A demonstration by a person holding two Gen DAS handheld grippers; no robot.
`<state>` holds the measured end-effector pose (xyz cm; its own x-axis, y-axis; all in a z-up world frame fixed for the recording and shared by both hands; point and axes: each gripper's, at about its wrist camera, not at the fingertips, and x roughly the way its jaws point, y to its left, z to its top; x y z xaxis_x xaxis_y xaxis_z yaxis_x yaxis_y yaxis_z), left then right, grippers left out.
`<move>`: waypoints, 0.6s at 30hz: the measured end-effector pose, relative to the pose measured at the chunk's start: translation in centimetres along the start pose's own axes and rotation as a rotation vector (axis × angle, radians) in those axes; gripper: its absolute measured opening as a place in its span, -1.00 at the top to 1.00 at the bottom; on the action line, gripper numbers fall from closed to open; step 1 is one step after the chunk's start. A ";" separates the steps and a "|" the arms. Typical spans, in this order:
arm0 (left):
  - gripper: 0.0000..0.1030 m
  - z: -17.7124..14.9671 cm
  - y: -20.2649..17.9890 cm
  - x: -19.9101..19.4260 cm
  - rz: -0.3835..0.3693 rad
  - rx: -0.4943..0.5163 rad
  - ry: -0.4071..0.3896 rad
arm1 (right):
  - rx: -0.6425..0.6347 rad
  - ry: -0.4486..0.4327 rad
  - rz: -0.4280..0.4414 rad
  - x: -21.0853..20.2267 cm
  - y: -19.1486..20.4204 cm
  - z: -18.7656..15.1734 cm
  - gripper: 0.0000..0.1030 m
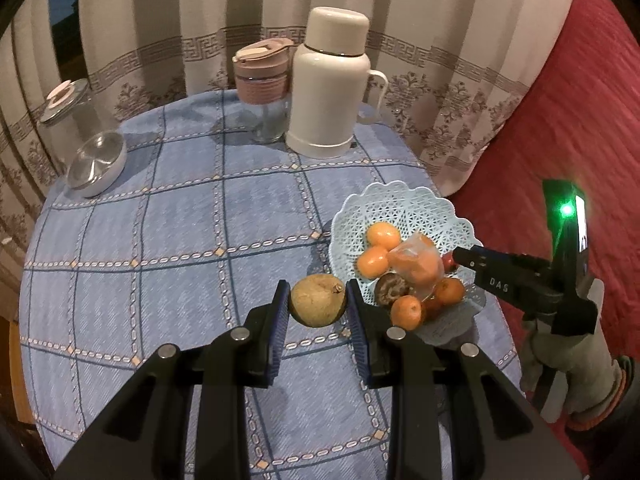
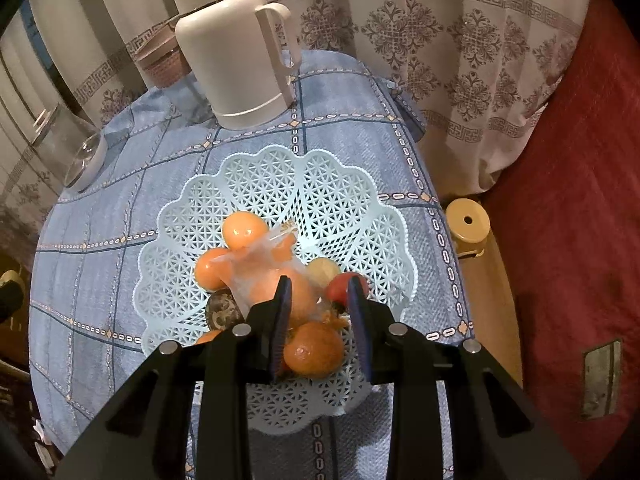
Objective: Organize fruits
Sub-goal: 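Lower the yellow-green fruit into the basket with the left tool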
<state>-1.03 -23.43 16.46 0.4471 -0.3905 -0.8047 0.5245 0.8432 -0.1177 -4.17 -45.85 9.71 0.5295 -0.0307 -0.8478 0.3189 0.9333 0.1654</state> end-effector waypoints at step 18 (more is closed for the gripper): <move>0.44 3.2 -4.4 7.4 -0.071 0.074 0.064 | 0.059 -0.009 -0.021 -1.9 -2.2 -0.9 -0.05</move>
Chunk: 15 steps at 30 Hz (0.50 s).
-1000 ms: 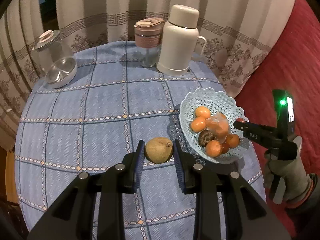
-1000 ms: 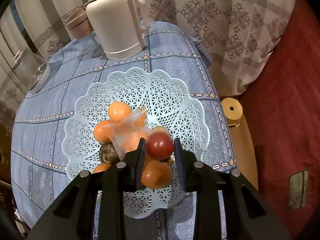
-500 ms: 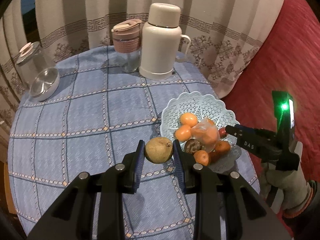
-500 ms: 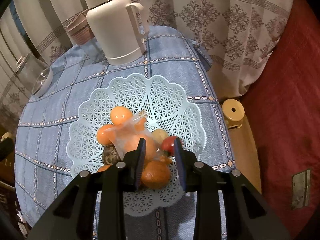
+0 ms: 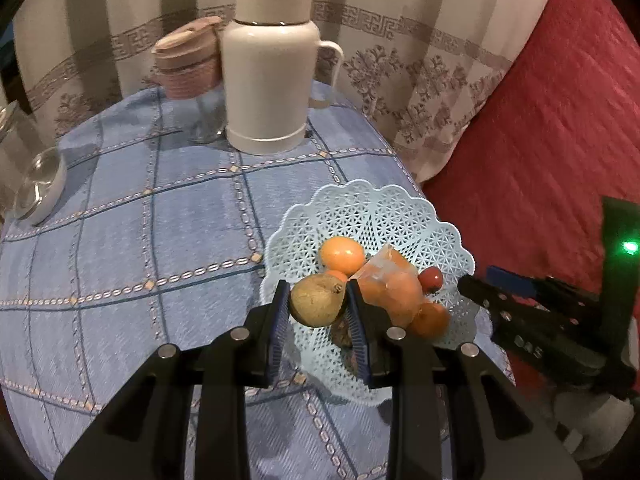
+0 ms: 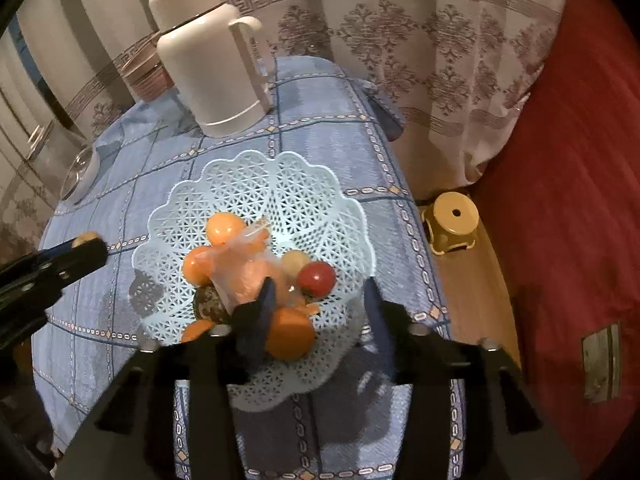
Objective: Organize fruits
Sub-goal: 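Lower the yellow-green fruit into the basket with the left tool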
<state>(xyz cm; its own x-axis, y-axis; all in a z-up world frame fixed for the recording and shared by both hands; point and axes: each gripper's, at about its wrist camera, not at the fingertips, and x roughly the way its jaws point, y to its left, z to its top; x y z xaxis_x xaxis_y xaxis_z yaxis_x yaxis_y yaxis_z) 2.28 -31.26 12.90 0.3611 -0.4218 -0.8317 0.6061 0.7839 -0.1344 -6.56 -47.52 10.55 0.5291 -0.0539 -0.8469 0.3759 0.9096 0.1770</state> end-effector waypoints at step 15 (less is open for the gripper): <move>0.44 1.6 -1.9 6.7 0.001 0.061 0.094 | 0.020 0.019 -0.033 -0.8 -1.1 -1.3 -0.16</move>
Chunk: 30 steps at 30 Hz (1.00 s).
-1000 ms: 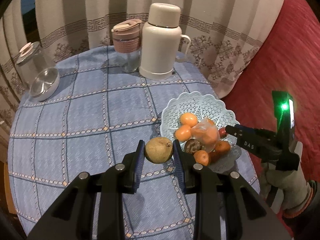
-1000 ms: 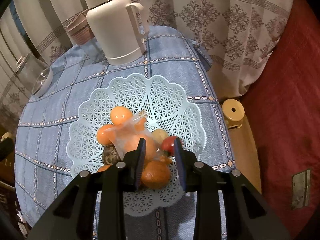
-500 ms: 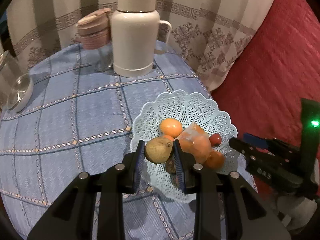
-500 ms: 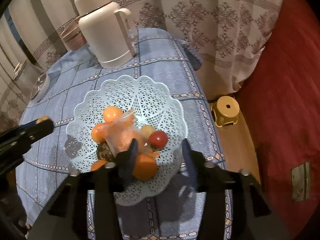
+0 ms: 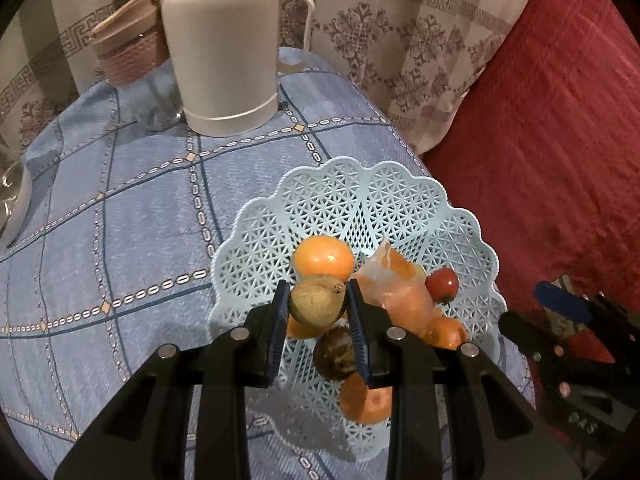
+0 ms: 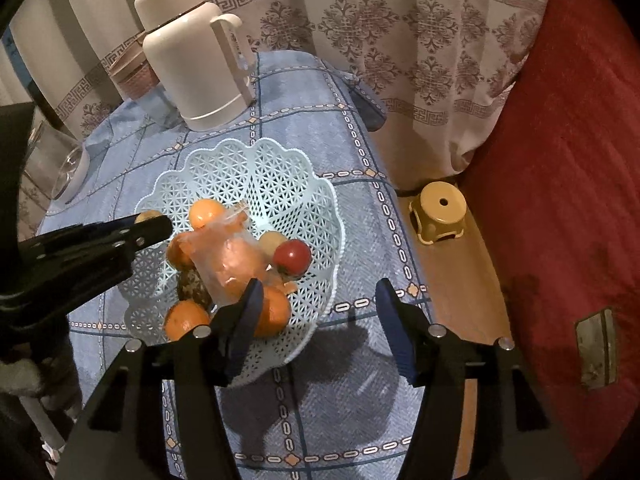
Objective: Organize fruits
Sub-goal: 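Lower the yellow-green fruit into the basket with the left tool, then open the left tool to release the yellow-green fruit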
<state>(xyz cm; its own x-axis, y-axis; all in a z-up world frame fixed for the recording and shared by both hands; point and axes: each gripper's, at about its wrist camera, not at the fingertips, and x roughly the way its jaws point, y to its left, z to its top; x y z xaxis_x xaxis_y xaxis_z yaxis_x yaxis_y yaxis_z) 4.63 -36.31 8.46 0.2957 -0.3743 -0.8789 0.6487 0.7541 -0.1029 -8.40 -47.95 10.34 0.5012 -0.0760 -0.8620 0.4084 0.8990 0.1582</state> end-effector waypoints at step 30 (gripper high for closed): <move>0.43 0.6 -1.3 1.2 0.008 0.031 0.002 | -0.010 0.010 0.014 -1.1 0.4 -1.2 -0.16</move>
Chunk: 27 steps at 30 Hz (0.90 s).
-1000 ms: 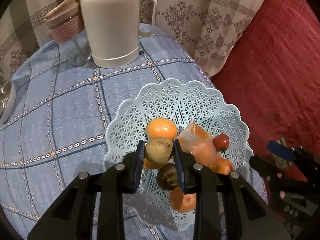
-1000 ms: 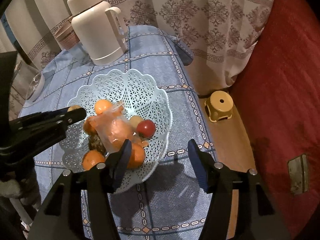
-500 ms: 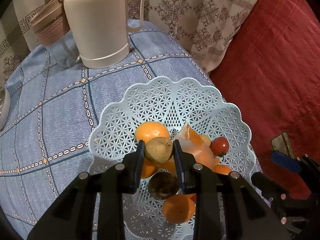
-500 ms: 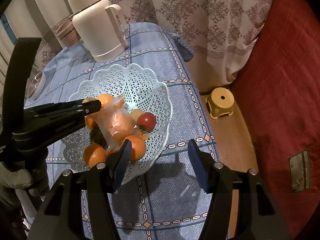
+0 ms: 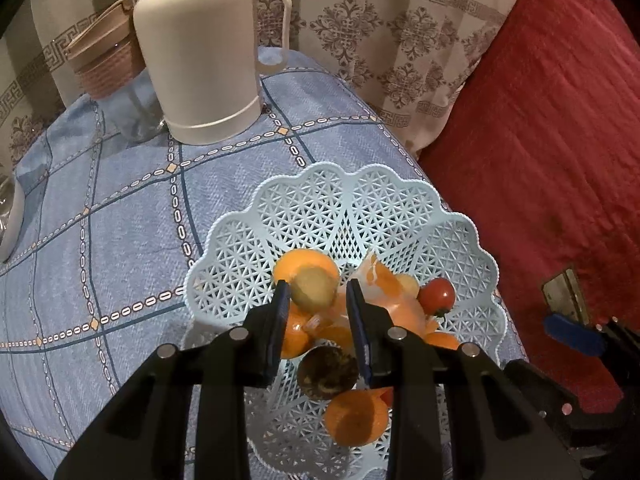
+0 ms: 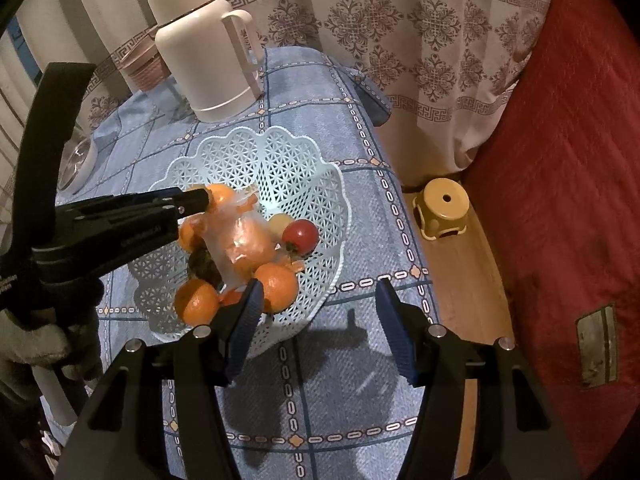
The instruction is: Organize fruits
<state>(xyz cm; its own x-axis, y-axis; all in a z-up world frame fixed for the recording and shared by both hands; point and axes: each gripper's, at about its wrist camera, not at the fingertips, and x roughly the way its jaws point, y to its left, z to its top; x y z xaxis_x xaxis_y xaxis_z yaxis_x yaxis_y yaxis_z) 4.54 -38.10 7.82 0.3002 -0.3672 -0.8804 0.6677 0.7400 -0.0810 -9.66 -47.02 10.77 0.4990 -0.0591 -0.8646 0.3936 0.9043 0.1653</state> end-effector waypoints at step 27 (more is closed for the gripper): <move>-0.73 -2.9 1.3 -6.8 0.116 -0.001 -0.090 | -0.055 -0.033 0.015 -1.1 3.1 -0.1 -0.63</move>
<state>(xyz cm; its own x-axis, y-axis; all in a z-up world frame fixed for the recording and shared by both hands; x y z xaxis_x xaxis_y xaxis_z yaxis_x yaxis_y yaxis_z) 1.36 -33.03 12.30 0.4353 -0.3286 -0.8382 0.6244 0.7809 0.0182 -9.08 -44.06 12.17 0.5301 -0.0583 -0.8459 0.3434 0.9269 0.1513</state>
